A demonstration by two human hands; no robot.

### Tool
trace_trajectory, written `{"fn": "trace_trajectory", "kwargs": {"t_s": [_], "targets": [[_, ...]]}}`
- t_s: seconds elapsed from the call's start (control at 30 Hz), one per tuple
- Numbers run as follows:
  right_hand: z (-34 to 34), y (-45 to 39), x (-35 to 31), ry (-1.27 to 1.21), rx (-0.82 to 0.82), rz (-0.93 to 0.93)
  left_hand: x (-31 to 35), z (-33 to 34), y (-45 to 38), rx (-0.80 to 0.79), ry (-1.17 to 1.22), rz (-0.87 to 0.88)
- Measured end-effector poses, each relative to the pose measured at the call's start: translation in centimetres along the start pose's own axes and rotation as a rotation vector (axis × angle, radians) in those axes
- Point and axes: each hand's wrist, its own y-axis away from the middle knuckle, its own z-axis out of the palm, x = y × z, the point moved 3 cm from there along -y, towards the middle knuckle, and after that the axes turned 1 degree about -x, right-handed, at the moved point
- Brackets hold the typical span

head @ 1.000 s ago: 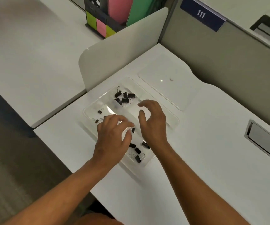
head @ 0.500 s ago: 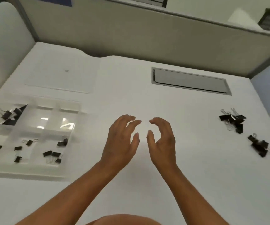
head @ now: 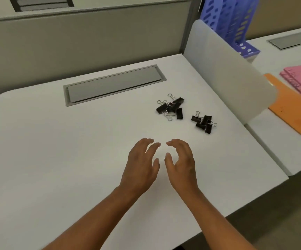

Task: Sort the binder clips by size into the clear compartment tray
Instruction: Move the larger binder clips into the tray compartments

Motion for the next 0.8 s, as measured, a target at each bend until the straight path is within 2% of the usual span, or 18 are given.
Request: {"fn": "trace_trajectory", "kwargs": {"t_s": [0.23,0.33,0.6,0.67,0.8], "targets": [[-6.2,-5.2,7.5,0.05,0.23,0.099,5.4,6.2,-6.3,-0.285,-0.053,0.121],[-7.4,-8.6,10.4,0.13,0.3,0.108,7.1,8.7,-9.7,-0.35,-0.133,0.17],[-5.4,-11.6,14.6,0.428,0.212,0.091,7.2,13.8,-16.7,-0.347,-0.37,0.344],[-5.3,-11.7,14.8,0.43,0.221,0.091,6.8,14.1,-17.2,-0.335,-0.408,0.373],[-5.5,-11.4,14.5,0.362,0.246,0.055,5.8,14.1,-16.8,-0.237,-0.307,0.377]]}}
